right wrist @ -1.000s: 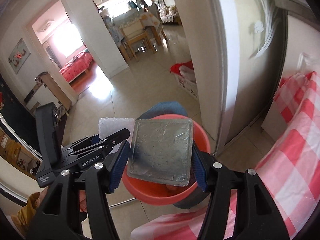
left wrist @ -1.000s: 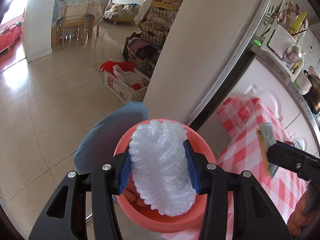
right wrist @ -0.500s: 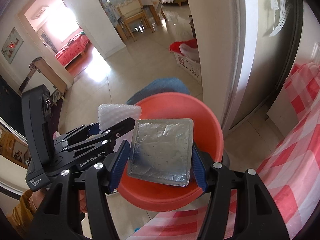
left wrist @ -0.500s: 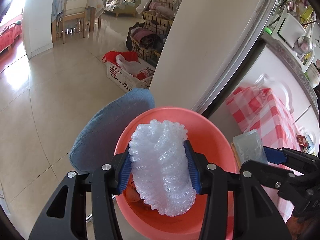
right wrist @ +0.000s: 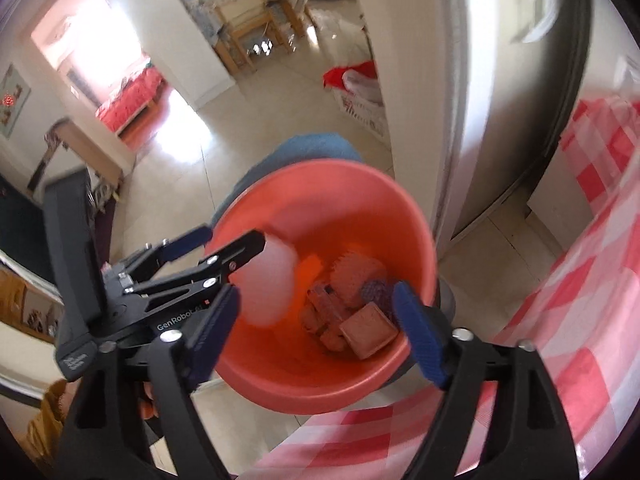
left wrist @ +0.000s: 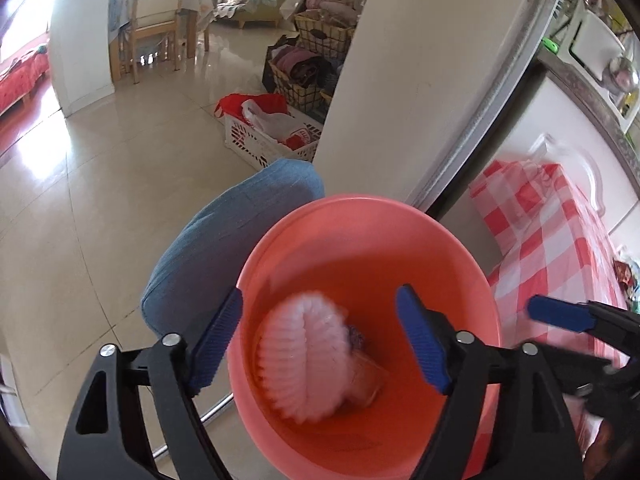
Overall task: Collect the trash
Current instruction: 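Open both tools to drop the foam sleeve and foil packet into the bucket, then move both tools back toward the remaining items on the table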
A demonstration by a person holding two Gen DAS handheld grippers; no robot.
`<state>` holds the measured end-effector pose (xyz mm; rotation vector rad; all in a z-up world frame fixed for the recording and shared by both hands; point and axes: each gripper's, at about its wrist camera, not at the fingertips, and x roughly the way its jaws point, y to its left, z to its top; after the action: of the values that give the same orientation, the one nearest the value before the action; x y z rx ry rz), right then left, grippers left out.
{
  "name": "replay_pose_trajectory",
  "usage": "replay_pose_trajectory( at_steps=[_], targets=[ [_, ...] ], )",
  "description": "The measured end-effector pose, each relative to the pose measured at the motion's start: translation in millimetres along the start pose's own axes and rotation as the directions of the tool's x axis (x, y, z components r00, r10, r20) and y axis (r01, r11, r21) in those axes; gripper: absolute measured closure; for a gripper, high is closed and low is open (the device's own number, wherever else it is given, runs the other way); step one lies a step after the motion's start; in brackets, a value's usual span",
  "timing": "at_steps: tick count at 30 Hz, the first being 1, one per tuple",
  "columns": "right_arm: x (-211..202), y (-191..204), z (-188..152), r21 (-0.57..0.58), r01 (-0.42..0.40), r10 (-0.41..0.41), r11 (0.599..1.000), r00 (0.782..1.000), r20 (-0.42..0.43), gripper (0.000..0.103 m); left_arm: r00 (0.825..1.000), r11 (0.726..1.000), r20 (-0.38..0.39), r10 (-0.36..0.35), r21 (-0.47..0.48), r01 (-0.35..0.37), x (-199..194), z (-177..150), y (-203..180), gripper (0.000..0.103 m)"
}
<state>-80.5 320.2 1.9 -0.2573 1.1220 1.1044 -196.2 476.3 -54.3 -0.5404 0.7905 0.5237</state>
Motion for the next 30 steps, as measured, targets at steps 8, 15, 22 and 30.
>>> replay_pose_trajectory(
  at_steps=[8, 15, 22, 30],
  targets=[
    [-58.3, -30.1, -9.9, 0.085, -0.02, 0.007, 0.996, 0.989, 0.148, 0.011, 0.998, 1.0, 0.054, 0.013, 0.015, -0.014, -24.6, -3.8, -16.4, 0.013],
    [-93.6, -51.7, -33.2, 0.096, 0.07, -0.09, 0.993, 0.971, 0.221, 0.01, 0.997, 0.999, 0.067, -0.029, 0.035, 0.027, -47.5, -6.0, -43.4, 0.013],
    [-129.1, -74.8, -58.4, 0.146, 0.122, -0.16, 0.982, 0.943, 0.291, 0.01, 0.991, 0.992, 0.084, -0.107, 0.069, 0.102, -73.3, -8.1, -78.5, 0.013],
    [-185.8, -112.3, -88.2, 0.239, 0.18, -0.264, 0.954, 0.883, 0.387, 0.01, 0.983, 0.977, 0.075, -0.168, 0.143, 0.156, -91.7, -16.2, -121.9, 0.013]
  ],
)
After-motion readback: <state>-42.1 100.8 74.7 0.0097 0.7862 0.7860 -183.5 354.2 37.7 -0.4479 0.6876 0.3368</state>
